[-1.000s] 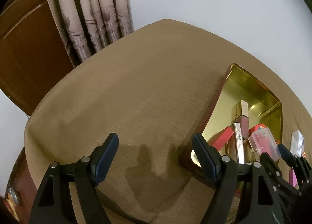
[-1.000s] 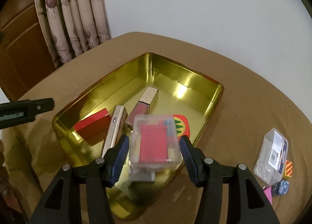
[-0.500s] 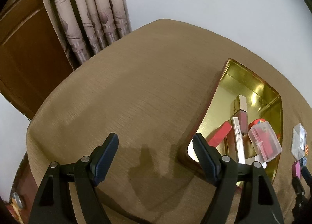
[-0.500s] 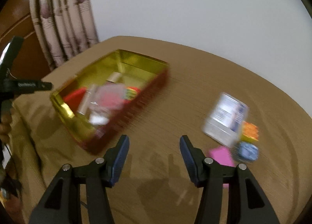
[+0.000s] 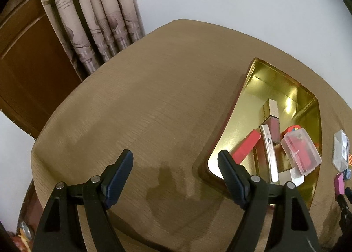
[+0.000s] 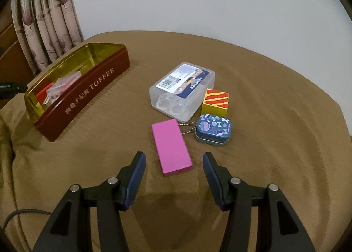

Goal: Organize rigid objects
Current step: 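Move the right gripper to the pink block and grasp it, then lift the pink block with the right gripper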

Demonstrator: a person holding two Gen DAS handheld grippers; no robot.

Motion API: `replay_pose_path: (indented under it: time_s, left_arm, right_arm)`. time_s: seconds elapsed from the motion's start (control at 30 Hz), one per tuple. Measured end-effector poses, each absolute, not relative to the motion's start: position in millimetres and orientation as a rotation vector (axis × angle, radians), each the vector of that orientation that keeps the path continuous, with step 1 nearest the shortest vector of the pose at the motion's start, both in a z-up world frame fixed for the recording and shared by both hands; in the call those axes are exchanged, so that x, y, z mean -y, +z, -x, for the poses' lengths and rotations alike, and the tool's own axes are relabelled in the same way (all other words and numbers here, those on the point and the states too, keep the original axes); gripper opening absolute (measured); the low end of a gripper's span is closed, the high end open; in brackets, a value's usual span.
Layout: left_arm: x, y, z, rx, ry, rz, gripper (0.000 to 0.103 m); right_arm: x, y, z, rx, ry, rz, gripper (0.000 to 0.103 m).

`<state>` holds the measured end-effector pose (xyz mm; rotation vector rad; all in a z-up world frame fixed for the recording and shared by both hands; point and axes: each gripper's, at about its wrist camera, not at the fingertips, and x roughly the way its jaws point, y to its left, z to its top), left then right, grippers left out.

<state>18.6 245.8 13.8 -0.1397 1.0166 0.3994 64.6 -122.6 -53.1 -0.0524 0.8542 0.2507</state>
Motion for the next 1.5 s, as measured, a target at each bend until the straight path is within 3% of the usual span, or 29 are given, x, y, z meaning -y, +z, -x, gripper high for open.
replay_pose_path:
  time_s: [0.43,0.5,0.57,1.03,1.5]
  left_arm:
    - [-241,8,-21,-1.034,0.403,0.104,0.077]
    - [-239,8,-20,-1.033,0.401,0.102,0.077]
    - [-239,8,-20,-1.034,0.402,0.100,0.077]
    - [-236,8,-17,-1.031,0.403,0.083,0.077]
    - [-195,22,-9,-0.972,0.267,-0.006,0.077]
  right_arm:
    - [104,-70,-79,-0.828,0.264,0.111,0.055]
    - [101,-70,-78,-0.820,0.269,0.117,0.047]
    - [98,-69,-76,-0.814,0.281,0.128,0.030]
    - [127,-68,-49,-0.818,0.216,0.115,0.030]
    - [237,-72,-40,-0.818,-0.063,-0.060,0.030]
